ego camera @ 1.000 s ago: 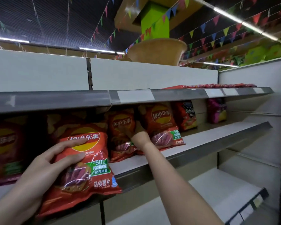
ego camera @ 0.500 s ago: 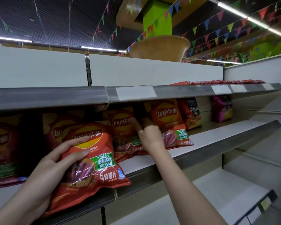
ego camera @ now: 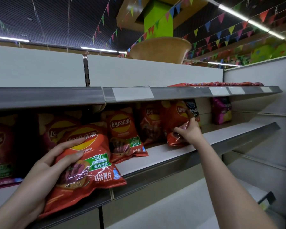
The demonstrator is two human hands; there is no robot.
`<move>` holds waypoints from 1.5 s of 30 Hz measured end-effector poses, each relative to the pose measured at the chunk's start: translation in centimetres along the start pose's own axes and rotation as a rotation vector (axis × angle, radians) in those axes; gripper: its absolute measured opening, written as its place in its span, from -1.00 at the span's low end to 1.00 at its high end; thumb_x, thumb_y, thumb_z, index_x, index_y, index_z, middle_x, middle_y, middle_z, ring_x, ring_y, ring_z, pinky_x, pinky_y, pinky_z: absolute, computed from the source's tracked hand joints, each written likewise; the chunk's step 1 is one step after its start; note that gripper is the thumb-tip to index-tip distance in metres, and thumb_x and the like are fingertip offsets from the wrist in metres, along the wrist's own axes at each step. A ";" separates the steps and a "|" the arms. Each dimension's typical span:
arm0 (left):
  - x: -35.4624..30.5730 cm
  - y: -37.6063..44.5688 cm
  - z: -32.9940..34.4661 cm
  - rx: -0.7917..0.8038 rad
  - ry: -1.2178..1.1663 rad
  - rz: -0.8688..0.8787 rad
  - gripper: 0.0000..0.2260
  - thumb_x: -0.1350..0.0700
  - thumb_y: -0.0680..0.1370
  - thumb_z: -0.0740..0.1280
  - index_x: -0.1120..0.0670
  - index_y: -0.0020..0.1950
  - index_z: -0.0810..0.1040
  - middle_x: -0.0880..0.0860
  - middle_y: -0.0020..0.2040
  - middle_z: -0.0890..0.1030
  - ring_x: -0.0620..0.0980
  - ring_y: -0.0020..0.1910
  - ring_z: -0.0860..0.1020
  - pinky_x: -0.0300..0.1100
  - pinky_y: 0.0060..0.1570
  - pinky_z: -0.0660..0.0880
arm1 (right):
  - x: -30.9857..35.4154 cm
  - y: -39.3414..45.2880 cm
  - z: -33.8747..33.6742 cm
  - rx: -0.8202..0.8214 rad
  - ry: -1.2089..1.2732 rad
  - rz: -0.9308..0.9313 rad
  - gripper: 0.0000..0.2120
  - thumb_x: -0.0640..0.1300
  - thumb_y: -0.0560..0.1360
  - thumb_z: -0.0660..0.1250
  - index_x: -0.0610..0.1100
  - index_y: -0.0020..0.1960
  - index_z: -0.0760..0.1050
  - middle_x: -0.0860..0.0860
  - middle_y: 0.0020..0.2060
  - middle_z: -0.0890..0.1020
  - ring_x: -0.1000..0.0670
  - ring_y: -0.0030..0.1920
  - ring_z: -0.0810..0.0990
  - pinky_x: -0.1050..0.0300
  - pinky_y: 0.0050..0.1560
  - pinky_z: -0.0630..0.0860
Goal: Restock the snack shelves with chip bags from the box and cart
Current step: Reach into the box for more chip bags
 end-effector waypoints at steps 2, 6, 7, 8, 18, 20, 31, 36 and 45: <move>-0.3 0.0 0.3 0.023 0.040 -0.006 -0.21 -0.26 -0.18 0.61 -0.19 0.05 0.66 0.05 -0.06 0.71 0.22 -0.18 0.69 0.00 -0.30 0.63 | 0.2 -0.5 0.7 0.027 -0.021 -0.005 -0.27 -0.02 0.37 0.55 -0.20 0.37 0.24 -0.22 0.33 0.35 -0.27 0.33 0.39 -0.23 0.34 0.38; -0.5 -0.2 0.6 -0.001 0.029 -0.020 -0.30 -0.21 -0.09 0.64 -0.21 0.04 0.66 0.12 0.00 0.69 0.23 -0.19 0.69 0.04 -0.27 0.62 | 1.9 -1.8 4.2 0.164 -0.198 -0.035 -0.39 0.09 0.51 0.38 -0.24 0.39 0.30 -0.24 0.42 0.25 -0.28 0.43 0.22 -0.23 0.42 0.26; -0.6 -0.3 0.7 -0.009 0.021 -0.025 -0.46 -0.11 0.06 0.64 -0.21 0.02 0.67 0.13 0.02 0.68 0.22 -0.20 0.69 0.02 -0.28 0.62 | 2.4 -2.2 5.3 0.242 -0.315 -0.031 -0.42 0.15 0.55 0.29 -0.24 0.38 0.35 -0.27 0.47 0.19 -0.31 0.47 0.13 -0.22 0.46 0.19; -0.5 -0.4 0.6 0.003 0.011 -0.026 -0.58 -0.02 0.18 0.60 -0.20 0.01 0.67 0.14 0.03 0.67 0.21 -0.21 0.69 0.00 -0.29 0.61 | 2.6 -2.6 6.1 0.320 -0.434 0.002 -0.38 0.23 0.57 0.20 -0.24 0.39 0.37 -0.29 0.51 0.11 -0.34 0.51 0.02 -0.24 0.49 0.10; -0.8 -0.9 0.4 -0.063 0.033 -0.022 -0.40 -0.17 0.00 0.62 -0.18 0.03 0.67 0.09 -0.02 0.70 0.17 -0.19 0.70 -0.08 -0.39 0.60 | 10.9 -10.9 11.6 0.333 -0.582 -0.325 -0.21 0.42 0.47 0.18 -0.23 0.35 0.42 -0.26 0.37 0.40 -0.28 0.36 0.37 -0.10 0.33 0.35; -1.0 -1.0 0.1 -0.084 0.017 -0.017 -0.67 -0.02 0.25 0.51 -0.18 0.00 0.68 0.11 0.02 0.69 0.14 -0.21 0.70 -0.09 -0.36 0.60 | 10.2 -11.1 13.7 0.474 -0.490 -0.248 -0.26 0.43 0.39 0.30 -0.20 0.21 0.51 -0.25 0.30 0.46 -0.27 0.27 0.46 -0.08 0.24 0.47; -3.0 -2.5 -3.5 -0.005 0.290 -0.082 -0.21 -0.27 -0.22 0.61 -0.16 0.01 0.69 -0.04 -0.09 0.72 0.05 -0.19 0.71 -0.19 -0.37 0.61 | 13.2 -13.8 1.1 0.791 -0.423 -0.367 -0.19 0.35 0.40 0.35 0.05 0.51 0.18 0.05 0.32 0.48 -0.01 0.22 0.51 0.08 0.28 0.44; -3.6 -3.2 -3.5 -0.059 0.306 0.006 -0.36 -0.44 -0.19 0.52 -0.25 -0.18 0.70 -0.11 -0.20 0.70 -0.24 -0.24 0.66 -0.44 -0.36 0.53 | 13.2 -19.1 1.0 0.843 -0.456 -0.463 -0.19 0.42 0.36 0.31 0.14 0.50 0.17 0.12 0.27 0.51 0.07 0.16 0.54 0.15 0.22 0.48; -3.4 -4.0 -3.5 -0.129 0.284 0.024 -0.39 -0.19 -0.05 0.61 -0.18 -0.02 0.68 -0.10 -0.14 0.70 0.01 -0.25 0.70 -0.01 -0.17 0.60 | 12.6 -23.1 3.9 0.762 -0.340 -0.450 -0.05 0.47 0.36 0.27 0.16 0.53 -0.12 0.07 0.34 0.44 0.00 0.28 0.48 -0.01 0.28 0.48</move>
Point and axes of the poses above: each hand's wrist, its own y-axis towards the middle knuckle, its own z-axis out of the palm, x = y × z, the point moved 6 cm from there along y, towards the middle knuckle
